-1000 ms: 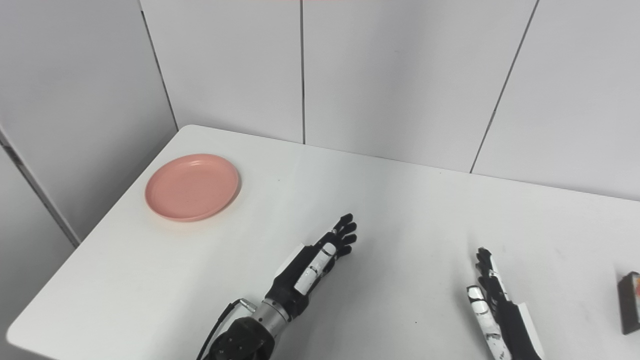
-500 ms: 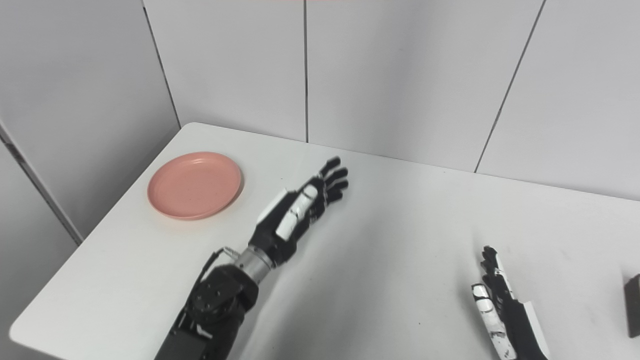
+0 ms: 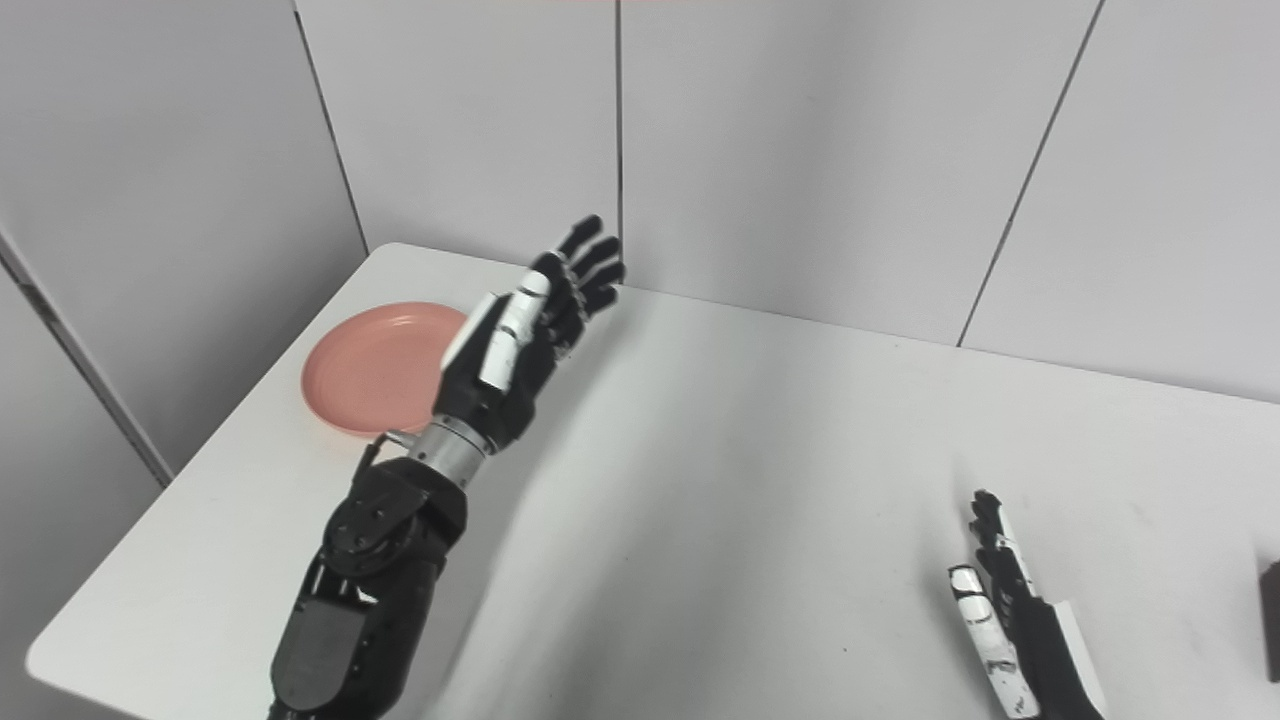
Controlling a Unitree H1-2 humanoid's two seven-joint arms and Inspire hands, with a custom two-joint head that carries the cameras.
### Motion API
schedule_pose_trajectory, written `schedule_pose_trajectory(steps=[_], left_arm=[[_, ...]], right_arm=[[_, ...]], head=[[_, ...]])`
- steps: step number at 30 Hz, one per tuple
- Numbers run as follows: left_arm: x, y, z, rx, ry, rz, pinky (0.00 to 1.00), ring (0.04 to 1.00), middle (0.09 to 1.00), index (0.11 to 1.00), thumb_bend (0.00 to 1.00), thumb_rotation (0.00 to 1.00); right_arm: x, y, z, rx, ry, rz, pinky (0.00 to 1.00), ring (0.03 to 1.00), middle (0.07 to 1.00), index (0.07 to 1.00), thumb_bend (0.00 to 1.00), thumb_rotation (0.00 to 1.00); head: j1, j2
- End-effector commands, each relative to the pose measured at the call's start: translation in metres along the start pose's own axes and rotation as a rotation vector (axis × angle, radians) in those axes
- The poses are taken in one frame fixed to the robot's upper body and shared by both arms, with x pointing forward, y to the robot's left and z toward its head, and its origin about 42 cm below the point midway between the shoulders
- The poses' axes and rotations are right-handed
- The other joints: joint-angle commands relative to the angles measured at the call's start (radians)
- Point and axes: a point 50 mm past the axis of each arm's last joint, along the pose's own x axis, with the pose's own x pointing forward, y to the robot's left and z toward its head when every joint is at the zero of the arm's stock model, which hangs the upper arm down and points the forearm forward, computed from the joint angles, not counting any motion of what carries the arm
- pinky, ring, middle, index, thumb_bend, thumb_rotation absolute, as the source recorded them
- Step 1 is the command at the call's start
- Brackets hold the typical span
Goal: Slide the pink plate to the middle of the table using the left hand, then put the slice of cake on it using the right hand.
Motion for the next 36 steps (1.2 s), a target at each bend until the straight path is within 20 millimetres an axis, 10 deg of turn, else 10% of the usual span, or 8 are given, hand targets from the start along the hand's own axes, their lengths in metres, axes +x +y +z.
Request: schedule_pose_trajectory(steps=[1, 36], left_arm=[[0.015, 0.008, 0.028, 0.024, -0.120, 0.010, 0.97, 0.945, 0.952, 0.936, 0.41, 1.00], [0.014, 0.176, 0.074, 0.088, -0.206, 0.392, 0.92, 0.923, 0.936, 0.929, 0.38, 1.00]], right_arm=[[-0.013, 0.005, -0.017, 0.022, 0.049, -0.005, 1.00, 0.991, 0.998, 0.996, 0.23, 1.00], [-0.023, -0.005, -0.014, 0.058, 0.068, -0.009, 1.00, 0.998, 1.000, 1.000, 0.15, 1.00]], head=[[0.003, 0.000], [0.058, -0.011]])
